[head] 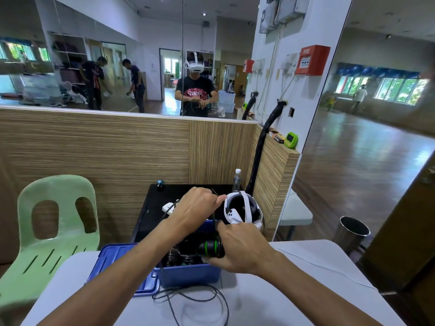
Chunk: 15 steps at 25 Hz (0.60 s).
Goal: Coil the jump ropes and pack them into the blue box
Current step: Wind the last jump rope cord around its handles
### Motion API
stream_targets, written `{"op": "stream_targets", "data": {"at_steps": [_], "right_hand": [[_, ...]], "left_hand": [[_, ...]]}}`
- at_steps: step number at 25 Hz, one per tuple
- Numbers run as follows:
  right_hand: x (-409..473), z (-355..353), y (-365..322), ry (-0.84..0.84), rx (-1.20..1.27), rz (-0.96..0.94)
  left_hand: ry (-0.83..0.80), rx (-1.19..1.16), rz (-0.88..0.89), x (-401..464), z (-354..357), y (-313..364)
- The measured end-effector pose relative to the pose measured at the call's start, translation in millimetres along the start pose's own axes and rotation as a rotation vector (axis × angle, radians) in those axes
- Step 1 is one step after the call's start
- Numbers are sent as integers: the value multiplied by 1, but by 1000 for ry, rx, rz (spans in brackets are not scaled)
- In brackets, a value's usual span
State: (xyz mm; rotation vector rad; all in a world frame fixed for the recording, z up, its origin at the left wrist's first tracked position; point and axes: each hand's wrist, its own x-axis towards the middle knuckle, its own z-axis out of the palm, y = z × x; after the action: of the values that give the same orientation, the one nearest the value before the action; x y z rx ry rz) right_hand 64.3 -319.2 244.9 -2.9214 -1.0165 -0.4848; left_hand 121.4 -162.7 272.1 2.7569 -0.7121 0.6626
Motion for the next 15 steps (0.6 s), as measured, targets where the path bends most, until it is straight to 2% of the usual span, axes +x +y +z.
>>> {"op": "stream_targets", "data": {"at_steps": [3, 6, 9, 12, 15], "right_hand": [[1, 1, -11, 13, 64, 58], [1, 0, -21, 14, 154, 113], [5, 2, -27, -27, 130, 144], [15, 11, -26, -124, 131, 261], [29, 15, -15, -161, 118, 330]], "left_hand": [[-14, -19, -128, 1, 2, -6], [-38, -35, -183, -1, 6, -13], [-45, -72, -231, -3, 7, -15], [-69, 6, -117, -6, 1, 2], [11, 118, 107, -18, -10, 19]]}}
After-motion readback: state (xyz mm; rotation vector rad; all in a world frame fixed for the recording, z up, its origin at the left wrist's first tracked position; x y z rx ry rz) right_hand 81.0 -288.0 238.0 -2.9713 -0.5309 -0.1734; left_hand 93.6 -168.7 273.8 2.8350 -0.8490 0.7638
